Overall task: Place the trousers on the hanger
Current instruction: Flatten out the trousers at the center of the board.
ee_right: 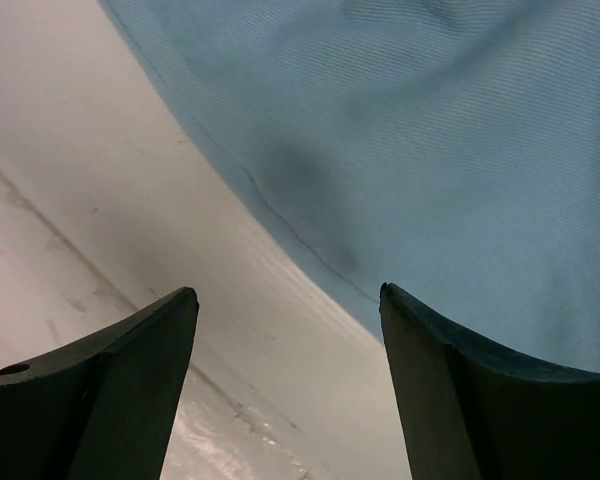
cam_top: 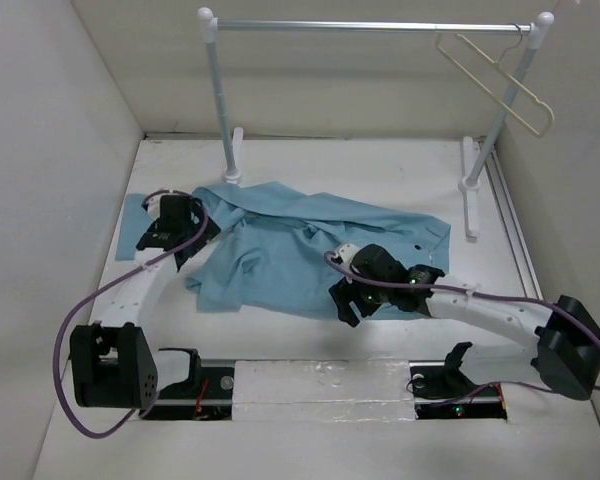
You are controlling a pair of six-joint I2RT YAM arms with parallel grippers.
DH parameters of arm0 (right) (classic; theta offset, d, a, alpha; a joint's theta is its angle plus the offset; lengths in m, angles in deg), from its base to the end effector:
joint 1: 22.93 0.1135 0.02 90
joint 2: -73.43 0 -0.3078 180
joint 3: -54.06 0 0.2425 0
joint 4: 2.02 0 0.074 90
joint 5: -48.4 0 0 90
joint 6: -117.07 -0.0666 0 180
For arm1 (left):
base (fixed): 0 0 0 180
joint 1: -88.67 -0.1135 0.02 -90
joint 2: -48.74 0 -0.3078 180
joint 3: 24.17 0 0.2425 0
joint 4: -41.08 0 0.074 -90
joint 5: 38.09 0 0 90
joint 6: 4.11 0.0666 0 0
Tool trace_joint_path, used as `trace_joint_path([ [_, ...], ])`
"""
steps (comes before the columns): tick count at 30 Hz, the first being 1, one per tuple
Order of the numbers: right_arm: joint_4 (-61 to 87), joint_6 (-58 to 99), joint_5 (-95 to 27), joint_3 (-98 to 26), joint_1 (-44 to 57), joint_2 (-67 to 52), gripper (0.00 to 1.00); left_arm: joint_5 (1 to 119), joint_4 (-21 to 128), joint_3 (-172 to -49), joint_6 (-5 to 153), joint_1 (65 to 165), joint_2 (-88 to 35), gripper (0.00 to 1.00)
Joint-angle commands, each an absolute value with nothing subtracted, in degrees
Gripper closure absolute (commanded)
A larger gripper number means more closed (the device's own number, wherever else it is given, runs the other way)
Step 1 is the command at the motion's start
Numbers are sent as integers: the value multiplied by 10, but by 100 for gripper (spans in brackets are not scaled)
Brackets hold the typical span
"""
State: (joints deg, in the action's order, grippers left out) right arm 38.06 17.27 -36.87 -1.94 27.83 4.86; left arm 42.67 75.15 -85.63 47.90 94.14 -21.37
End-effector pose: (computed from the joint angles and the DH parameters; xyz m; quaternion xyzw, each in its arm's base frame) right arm 0.1409 0.1811 0.2357 -0.3436 0.8821 0.1951 0.2566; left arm 0.2575 -0.0139 0.2717 -0.2867 0.8675 -0.0794 0.3986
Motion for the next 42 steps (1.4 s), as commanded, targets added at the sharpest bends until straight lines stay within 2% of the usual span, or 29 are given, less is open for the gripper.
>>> trace_joint_path([
  [1,334,207,-405,-48,289,3,21,444,713,-838,439,862,-189,15],
  [3,345,219,-434,-60,289,-42,21,482,681,-828,419,814,-209,15],
  [7,331,214,-423,-40,289,-87,28,488,668,-864,405,808,-313,15],
  [9,327,207,-423,-24,296,-89,41,490,674,-891,398,808,-348,15],
  [10,336,193,-439,-18,296,-84,64,491,669,-904,396,808,-379,15],
  [11,336,190,-439,-13,296,-76,79,491,666,-910,392,808,-390,15],
  [13,372,179,-449,4,296,-29,100,478,652,-929,391,808,-433,17],
  [14,373,179,-449,4,296,-29,100,478,652,-929,391,808,-433,17],
  [17,430,181,-422,18,302,36,100,465,643,-960,400,808,-473,27],
  [18,459,182,-395,24,302,52,100,451,643,-968,411,808,-481,54],
  [19,472,179,-385,27,302,67,100,440,645,-979,418,808,-499,73],
  [21,489,171,-340,44,307,105,100,409,680,-1020,426,801,-515,100],
  [25,540,142,-323,48,307,131,100,349,725,-1062,445,773,-508,100],
  [29,599,134,-353,34,312,155,100,292,724,-1028,454,755,-465,100],
  [30,605,134,-355,32,312,172,100,290,719,-1023,462,755,-459,82],
  [31,609,128,-358,30,312,181,92,299,723,-1020,466,742,-457,68],
  [32,615,124,-363,23,312,188,81,314,731,-1022,468,734,-457,51],
  [33,622,122,-369,15,312,195,67,349,740,-1025,463,727,-455,26],
  [34,621,127,-369,-2,306,206,45,361,754,-1027,461,722,-440,22],
  [35,619,131,-371,-14,300,209,38,364,753,-1025,460,721,-425,19],
  [37,608,162,-358,-38,270,200,30,378,713,-1008,469,735,-355,19],
  [39,593,189,-343,-76,245,186,30,397,678,-986,483,760,-318,22],
  [42,564,231,-322,-111,201,153,42,444,657,-1018,478,765,-330,25],
])
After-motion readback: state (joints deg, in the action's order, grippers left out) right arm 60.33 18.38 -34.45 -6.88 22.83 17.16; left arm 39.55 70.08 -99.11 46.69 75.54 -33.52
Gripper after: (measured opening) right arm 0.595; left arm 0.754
